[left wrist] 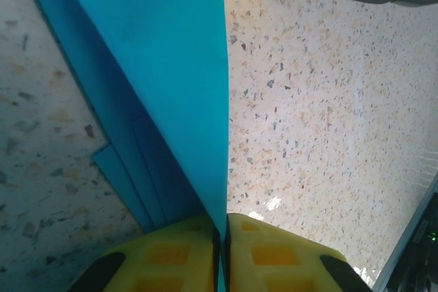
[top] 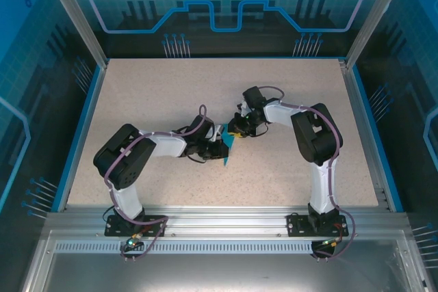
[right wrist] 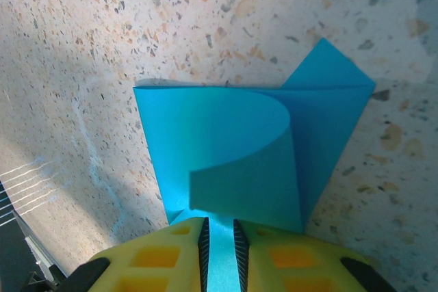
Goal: Fold a paper plane with a square sheet of paper (fold left side to right side)
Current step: Fold the wing for the fifth time at the center of the table.
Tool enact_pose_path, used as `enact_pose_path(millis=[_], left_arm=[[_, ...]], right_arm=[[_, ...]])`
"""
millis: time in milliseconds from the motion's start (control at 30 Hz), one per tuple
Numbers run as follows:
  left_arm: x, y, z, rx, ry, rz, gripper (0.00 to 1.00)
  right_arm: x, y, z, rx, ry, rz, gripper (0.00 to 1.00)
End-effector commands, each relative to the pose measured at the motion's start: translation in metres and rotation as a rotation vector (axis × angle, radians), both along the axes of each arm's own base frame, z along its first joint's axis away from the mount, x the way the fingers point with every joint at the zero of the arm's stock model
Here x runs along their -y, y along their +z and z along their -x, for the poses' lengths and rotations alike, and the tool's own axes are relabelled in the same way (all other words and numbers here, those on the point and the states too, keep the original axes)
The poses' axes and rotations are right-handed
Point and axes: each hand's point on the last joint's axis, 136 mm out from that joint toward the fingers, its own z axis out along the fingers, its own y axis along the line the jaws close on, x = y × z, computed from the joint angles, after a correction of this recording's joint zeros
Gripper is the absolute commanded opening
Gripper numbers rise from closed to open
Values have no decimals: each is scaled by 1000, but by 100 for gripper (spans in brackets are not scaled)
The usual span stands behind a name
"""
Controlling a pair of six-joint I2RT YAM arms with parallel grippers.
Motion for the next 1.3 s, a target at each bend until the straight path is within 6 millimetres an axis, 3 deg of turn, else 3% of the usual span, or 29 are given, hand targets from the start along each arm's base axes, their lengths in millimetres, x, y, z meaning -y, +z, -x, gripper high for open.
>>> enact_pose_path(millis=[0,200,500,700,900,1267], left_arm=[[7,-5,18,-47,-51,38,16],[7,12,25,-35,-58,78,29],[-15,49,33,45,-22,32,37],[3,73,29,69,-78,118,37],[24,61,13,49,-122,111,36],[20,20,7,-6,-101,25,35]], right_arm=[[12,-38,21,-98,8,99,21],[12,-37,21,-97,10,98,21],[12,-36,21,-97,9,98,21],[12,-37,21,-97,9,97,21],[12,-36,21,-97,10,98,21],[12,-38,22,-101,12,99,21]])
